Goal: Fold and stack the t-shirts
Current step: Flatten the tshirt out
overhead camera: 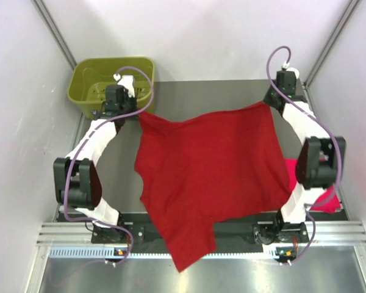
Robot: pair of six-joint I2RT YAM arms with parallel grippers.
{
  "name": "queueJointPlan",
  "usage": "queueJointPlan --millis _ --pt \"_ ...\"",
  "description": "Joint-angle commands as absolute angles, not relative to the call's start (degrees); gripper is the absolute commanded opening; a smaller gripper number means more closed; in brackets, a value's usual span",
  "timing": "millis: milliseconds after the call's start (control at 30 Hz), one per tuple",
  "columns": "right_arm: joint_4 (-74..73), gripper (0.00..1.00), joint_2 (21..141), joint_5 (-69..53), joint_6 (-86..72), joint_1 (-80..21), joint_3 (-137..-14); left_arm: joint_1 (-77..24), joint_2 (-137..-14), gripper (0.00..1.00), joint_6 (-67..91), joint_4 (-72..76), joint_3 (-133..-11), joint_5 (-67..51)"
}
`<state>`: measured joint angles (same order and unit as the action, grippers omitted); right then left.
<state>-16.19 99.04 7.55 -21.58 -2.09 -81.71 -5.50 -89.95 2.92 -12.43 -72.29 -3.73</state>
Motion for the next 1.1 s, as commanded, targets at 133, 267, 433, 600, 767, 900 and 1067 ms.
queueJointPlan --millis 133,267,433,600,767,900,1067 --pt "-16.51 0.0 115.04 4.22 -18.9 -2.72 -100.18 -5.27 -94.57 0.0 8.25 -1.84 -75.94 -3.69" --pt "-17.58 0.0 116.37 4.57 -18.2 -2.64 -100.81 -5.45 -94.92 0.0 9.93 -3.86 -75.76 -4.13" --pt "-19.24 0.0 115.23 4.31 -17.93 -2.2 -99.58 -6.33 -93.17 0.0 14.14 -7.9 -75.67 -7.2" --pt "-23.55 0.0 115.05 1.94 -19.33 -1.14 -100.46 -7.29 -89.83 0.0 21.52 -13.18 -74.8 -7.38" --pt "-30.31 0.0 114.17 1.49 -21.36 -0.88 -101.95 -7.73 -83.68 0.0 30.05 -16.95 -70.85 -9.75" --pt "-35.06 0.0 113.82 0.7 -21.1 -0.44 -103.09 -7.82 -77.97 0.0 34.36 -22.13 -67.42 -11.59" --pt "-38.93 0.0 112.68 0.26 -19.52 1.93 -102.48 -8.44 -69.09 0.0 38.05 -26.8 -60.92 -12.83"
